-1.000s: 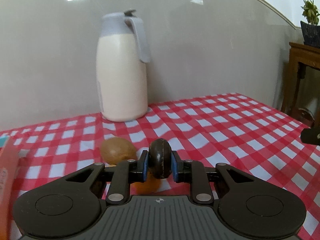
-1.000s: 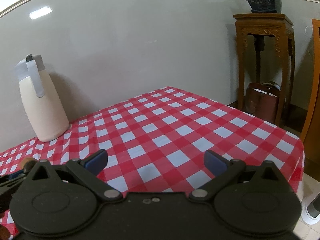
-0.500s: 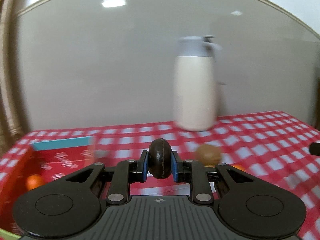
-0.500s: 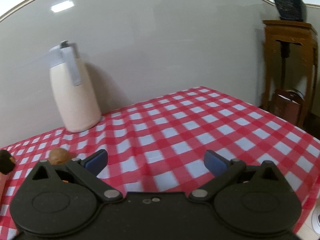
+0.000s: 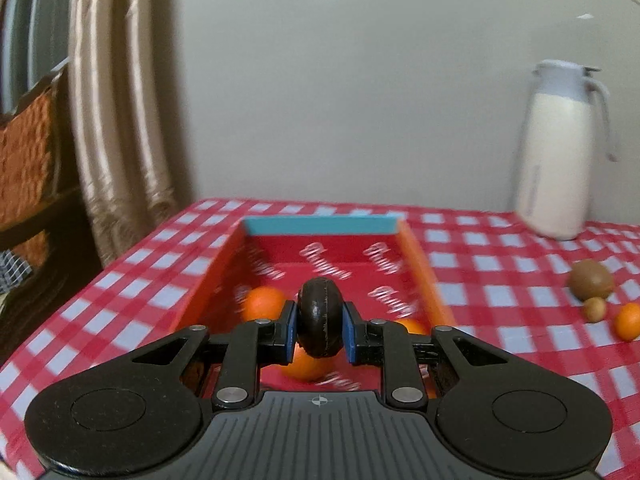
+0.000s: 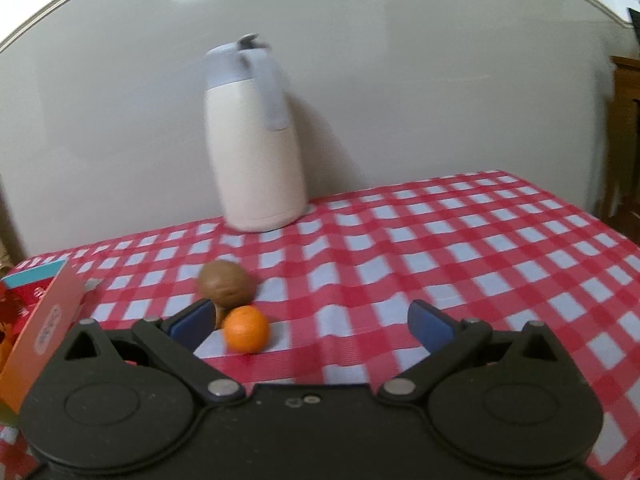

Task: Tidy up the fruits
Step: 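Carry the passion fruit with the left tool into the red tray and release, then close the right tool on the mandarin beside the kiwi, then carry the mandarin with the right tool into the tray and release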

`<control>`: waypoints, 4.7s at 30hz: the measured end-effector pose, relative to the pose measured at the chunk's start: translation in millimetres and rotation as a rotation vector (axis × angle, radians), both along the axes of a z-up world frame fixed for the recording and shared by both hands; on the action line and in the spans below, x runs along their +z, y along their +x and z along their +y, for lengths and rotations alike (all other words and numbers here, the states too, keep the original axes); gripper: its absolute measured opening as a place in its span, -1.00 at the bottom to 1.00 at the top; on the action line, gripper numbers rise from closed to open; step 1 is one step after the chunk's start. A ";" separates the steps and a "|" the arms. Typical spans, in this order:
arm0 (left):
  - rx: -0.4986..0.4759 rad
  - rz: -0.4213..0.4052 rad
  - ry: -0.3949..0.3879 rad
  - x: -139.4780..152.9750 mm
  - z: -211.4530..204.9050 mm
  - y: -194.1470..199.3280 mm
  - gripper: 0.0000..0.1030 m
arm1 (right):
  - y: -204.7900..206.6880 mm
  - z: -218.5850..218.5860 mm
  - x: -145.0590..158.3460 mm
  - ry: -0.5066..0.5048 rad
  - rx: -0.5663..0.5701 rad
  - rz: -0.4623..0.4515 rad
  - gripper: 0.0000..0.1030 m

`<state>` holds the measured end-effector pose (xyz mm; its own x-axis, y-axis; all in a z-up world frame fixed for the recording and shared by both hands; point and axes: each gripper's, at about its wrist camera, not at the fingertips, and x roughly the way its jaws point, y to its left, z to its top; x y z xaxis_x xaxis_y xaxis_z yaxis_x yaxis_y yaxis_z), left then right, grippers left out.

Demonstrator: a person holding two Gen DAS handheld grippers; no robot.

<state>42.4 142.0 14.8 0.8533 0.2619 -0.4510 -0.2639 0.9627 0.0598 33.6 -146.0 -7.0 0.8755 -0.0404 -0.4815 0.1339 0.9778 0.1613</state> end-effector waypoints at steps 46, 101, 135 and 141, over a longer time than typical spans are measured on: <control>0.107 -0.126 -0.003 12.3 26.9 -35.5 0.85 | 34.0 16.1 -16.4 0.011 0.103 0.070 0.83; 0.374 -0.134 -0.111 6.0 118.6 -87.9 0.92 | 35.5 155.7 12.2 0.156 0.736 -0.047 -0.26; 0.176 -0.161 -0.078 15.6 56.9 -69.3 0.93 | 21.0 131.8 14.1 0.006 0.548 -0.091 0.86; -0.004 -0.169 -0.033 19.1 -2.1 -52.3 0.93 | 22.2 79.8 9.8 -0.016 0.324 -0.070 0.96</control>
